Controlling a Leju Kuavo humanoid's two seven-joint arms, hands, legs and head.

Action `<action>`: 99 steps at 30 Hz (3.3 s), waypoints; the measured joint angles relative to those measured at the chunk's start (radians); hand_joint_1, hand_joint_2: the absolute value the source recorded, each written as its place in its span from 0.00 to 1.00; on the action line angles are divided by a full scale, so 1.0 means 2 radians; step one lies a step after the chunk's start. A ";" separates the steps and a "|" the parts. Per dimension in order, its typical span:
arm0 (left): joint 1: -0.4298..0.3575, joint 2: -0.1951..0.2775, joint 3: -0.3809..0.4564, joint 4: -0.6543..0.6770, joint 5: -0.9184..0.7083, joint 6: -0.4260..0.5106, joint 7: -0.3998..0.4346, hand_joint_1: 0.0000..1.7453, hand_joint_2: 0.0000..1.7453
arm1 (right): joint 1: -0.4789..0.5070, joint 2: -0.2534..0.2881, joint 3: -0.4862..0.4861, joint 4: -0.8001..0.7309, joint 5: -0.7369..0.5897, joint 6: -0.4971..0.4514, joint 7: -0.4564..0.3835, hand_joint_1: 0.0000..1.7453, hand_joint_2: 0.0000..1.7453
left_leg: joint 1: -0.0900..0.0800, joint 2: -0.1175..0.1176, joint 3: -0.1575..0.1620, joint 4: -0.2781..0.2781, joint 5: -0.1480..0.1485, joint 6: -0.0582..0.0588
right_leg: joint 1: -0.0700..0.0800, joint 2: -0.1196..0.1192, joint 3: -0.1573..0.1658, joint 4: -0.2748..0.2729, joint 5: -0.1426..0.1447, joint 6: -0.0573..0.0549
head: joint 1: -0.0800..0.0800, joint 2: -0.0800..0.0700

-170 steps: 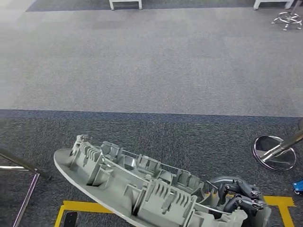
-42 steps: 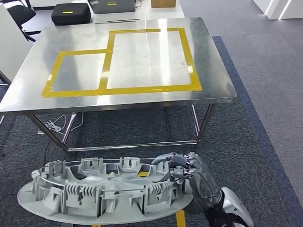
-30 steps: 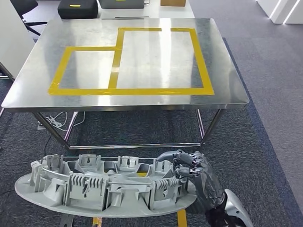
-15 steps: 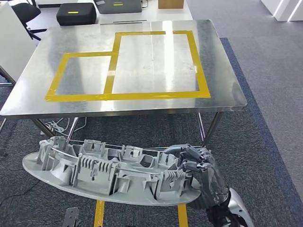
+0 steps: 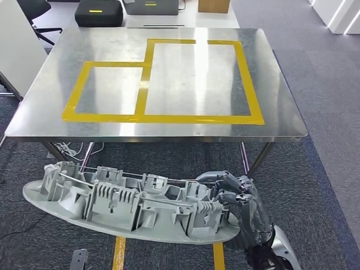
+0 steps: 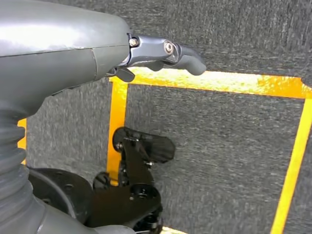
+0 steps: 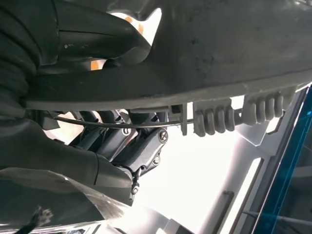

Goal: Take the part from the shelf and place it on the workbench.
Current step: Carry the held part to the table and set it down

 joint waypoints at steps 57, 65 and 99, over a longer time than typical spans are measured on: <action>0.016 -0.042 0.018 0.002 -0.014 0.003 0.019 0.00 1.00 | 0.097 -0.034 -0.080 -0.065 -0.032 -0.020 -0.058 1.00 1.00 | -0.001 -0.001 0.007 -0.006 -0.001 -0.004 | 0.002 0.000 0.066 -0.121 0.051 -0.004 | -0.003 0.000; 0.013 -0.045 0.020 0.002 -0.012 -0.006 0.019 0.00 1.00 | 0.099 -0.036 -0.098 -0.067 -0.031 0.007 -0.063 1.00 1.00 | -0.002 -0.002 0.016 -0.006 -0.008 -0.001 | 0.002 0.001 0.027 -0.079 0.060 -0.003 | -0.001 0.000; 0.021 -0.020 0.040 0.002 -0.010 -0.040 0.015 0.00 1.00 | 0.083 -0.030 -0.087 -0.060 -0.043 0.003 -0.037 1.00 1.00 | -0.003 -0.001 0.023 -0.005 -0.019 -0.010 | 0.002 0.002 0.051 -0.133 0.074 -0.007 | -0.001 0.000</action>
